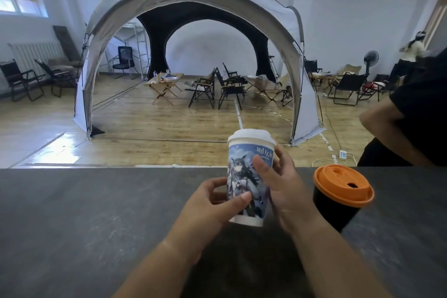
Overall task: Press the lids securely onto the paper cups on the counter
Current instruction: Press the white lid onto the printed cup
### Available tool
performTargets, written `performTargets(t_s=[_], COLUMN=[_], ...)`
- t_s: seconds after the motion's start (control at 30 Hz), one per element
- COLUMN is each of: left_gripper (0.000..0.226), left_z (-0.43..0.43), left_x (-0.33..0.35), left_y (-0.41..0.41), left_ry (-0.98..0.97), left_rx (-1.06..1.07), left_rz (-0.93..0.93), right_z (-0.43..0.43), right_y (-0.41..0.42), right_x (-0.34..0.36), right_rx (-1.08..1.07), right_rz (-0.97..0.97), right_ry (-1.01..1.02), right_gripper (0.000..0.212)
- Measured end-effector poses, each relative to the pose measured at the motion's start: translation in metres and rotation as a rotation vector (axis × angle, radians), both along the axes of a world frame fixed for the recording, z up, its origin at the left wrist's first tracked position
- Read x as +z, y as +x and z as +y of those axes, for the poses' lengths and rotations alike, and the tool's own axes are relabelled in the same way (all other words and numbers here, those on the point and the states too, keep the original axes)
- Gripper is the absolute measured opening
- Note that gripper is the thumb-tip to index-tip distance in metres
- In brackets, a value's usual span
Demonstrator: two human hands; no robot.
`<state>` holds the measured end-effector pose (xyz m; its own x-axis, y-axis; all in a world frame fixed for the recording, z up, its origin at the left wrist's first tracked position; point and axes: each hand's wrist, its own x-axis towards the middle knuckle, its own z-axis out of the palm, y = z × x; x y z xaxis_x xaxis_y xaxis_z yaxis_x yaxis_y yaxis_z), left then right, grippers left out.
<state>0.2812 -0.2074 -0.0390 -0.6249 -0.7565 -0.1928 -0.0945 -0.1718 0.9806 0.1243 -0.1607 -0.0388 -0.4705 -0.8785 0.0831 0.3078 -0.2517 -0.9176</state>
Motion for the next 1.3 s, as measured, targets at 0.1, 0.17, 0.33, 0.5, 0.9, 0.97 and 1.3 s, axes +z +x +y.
performTargets(t_s=[0.1, 0.17, 0.33, 0.5, 0.9, 0.97, 1.3], left_gripper=[0.053, 0.048, 0.046, 0.064, 0.087, 0.099, 0.056], left_z=[-0.0019, -0.0040, -0.0037, -0.0034, -0.0072, -0.0040, -0.0047], left_x=[0.0010, -0.0003, 0.0000, 0.0007, -0.0070, -0.0049, -0.0025], left_y=[-0.0002, 0.0003, 0.0013, 0.0025, 0.0007, 0.0010, -0.0012], left_ry=[0.216, 0.314, 0.312, 0.078, 0.087, 0.022, 0.302], left_rx=[-0.108, -0.158, -0.102, -0.005, 0.051, 0.041, -0.036], left_rz=[0.152, 0.222, 0.249, 0.104, 0.120, 0.062, 0.272], right_z=[0.0024, 0.0042, 0.0028, 0.0036, 0.0021, 0.0012, 0.0020], right_y=[-0.0007, -0.0020, -0.0020, 0.0006, 0.0034, 0.0050, 0.0000], right_x=[0.0044, 0.0063, 0.0031, 0.0059, 0.0045, 0.0037, 0.0026], right_rx=[0.022, 0.085, 0.092, -0.032, 0.042, -0.016, 0.136], right_rz=[-0.138, -0.237, -0.248, 0.001, -0.093, -0.004, -0.185], right_ry=[0.007, 0.002, 0.022, 0.029, 0.001, 0.027, 0.003], right_gripper=[0.062, 0.058, 0.063, 0.075, 0.070, 0.075, 0.054])
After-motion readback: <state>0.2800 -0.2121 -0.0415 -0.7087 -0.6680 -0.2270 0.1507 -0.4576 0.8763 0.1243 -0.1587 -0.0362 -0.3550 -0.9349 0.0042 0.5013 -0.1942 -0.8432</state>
